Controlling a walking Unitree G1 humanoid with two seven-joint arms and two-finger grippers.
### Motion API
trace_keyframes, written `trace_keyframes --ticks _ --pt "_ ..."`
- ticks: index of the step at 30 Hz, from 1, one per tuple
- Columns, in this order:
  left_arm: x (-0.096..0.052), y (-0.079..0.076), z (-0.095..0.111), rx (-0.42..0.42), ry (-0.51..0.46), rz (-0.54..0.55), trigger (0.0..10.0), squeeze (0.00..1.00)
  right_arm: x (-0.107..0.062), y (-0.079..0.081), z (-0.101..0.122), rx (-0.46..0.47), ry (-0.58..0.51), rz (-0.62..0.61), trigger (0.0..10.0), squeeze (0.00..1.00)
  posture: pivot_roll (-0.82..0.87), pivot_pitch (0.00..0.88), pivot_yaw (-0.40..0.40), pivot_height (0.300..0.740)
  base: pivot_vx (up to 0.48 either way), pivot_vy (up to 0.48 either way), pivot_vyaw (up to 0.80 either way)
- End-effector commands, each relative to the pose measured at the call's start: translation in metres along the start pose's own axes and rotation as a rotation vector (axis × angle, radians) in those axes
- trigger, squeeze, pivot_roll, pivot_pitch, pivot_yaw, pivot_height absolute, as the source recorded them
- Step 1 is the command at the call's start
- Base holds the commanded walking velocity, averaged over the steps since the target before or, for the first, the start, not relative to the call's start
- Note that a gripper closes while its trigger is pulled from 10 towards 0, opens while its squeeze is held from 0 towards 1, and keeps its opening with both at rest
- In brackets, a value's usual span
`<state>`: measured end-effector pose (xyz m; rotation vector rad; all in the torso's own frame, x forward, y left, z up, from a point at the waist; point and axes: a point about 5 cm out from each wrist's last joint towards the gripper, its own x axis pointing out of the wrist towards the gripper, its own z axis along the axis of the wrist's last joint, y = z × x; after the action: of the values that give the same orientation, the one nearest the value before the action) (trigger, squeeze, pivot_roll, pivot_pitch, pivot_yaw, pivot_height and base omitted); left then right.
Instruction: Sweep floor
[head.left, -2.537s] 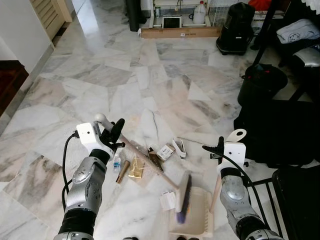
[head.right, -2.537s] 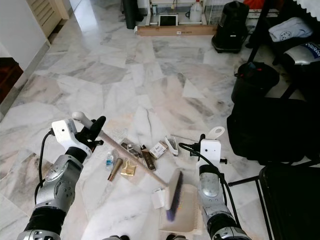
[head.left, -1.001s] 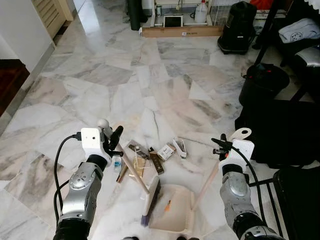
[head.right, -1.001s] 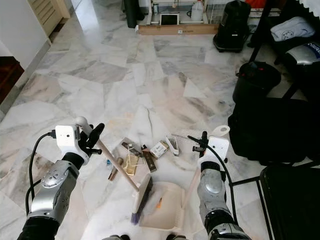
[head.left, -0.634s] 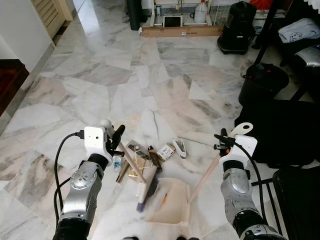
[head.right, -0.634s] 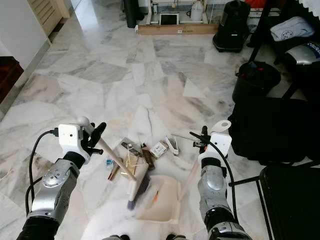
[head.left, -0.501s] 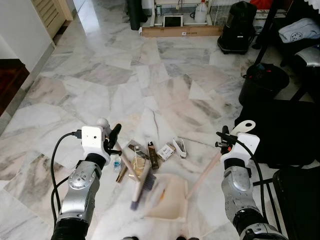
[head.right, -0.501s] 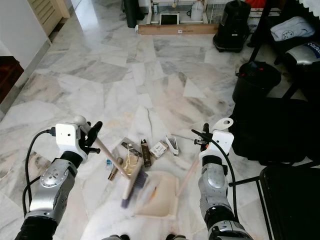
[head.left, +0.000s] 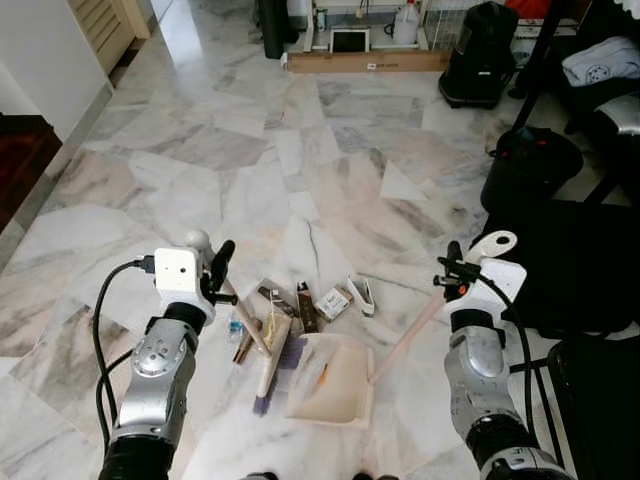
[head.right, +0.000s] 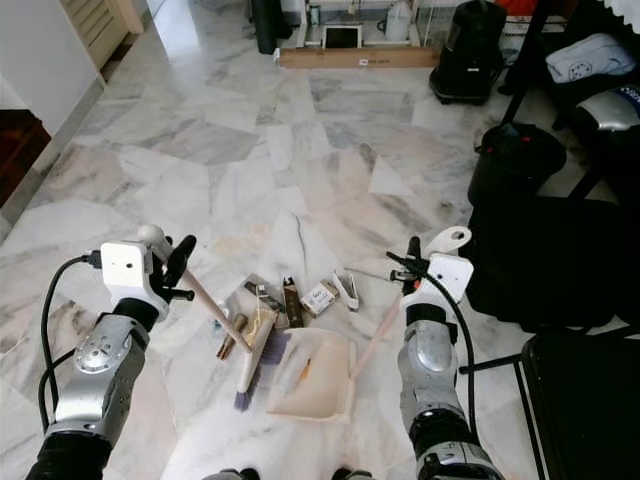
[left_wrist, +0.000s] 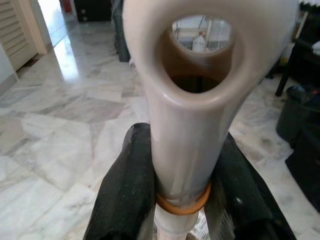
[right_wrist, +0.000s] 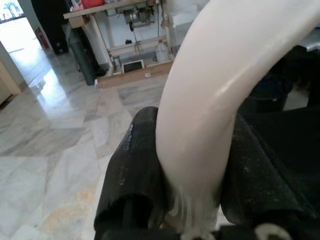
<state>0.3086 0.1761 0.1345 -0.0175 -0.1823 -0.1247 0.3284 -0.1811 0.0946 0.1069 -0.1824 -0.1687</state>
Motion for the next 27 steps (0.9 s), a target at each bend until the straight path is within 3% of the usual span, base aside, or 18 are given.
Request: trace_keyframes --ticks 1,9,12,14,17,27 --pt "-0.003 0.0 0.007 -0.026 -0.045 0.009 10.0 0.0 0.004 0.005 0.013 0.033 -0.063 0.013 10.0 0.0 0.13 0.146 0.032 0.74 0.0 0.0 0.0" --pt "0.001 0.026 0.045 -0.127 -0.225 0.185 10.0 0.0 0.001 0.008 0.01 0.029 -0.045 0.031 10.0 0.0 0.13 0.135 0.026 0.74 0.0 0.0 0.0" --pt "0.004 0.031 0.06 -0.202 -0.272 0.2 10.0 0.0 0.0 0.008 0.009 0.027 -0.031 0.031 10.0 0.0 0.13 0.128 0.024 0.74 0.0 0.0 0.0" --pt "0.005 0.031 0.065 -0.21 -0.287 0.193 10.0 0.0 0.0 0.008 0.008 0.026 -0.029 0.032 10.0 0.0 0.13 0.127 0.024 0.74 0.0 0.0 0.0" --pt "0.005 0.03 0.07 -0.196 -0.302 0.192 10.0 0.0 0.0 0.008 0.009 0.027 -0.027 0.033 10.0 0.0 0.13 0.122 0.022 0.74 0.0 0.0 0.0" --pt "0.001 0.021 0.065 0.065 -0.262 0.149 10.0 0.0 0.004 0.008 0.017 0.027 -0.048 0.04 10.0 0.0 0.13 0.121 0.014 0.74 0.0 0.0 0.0"
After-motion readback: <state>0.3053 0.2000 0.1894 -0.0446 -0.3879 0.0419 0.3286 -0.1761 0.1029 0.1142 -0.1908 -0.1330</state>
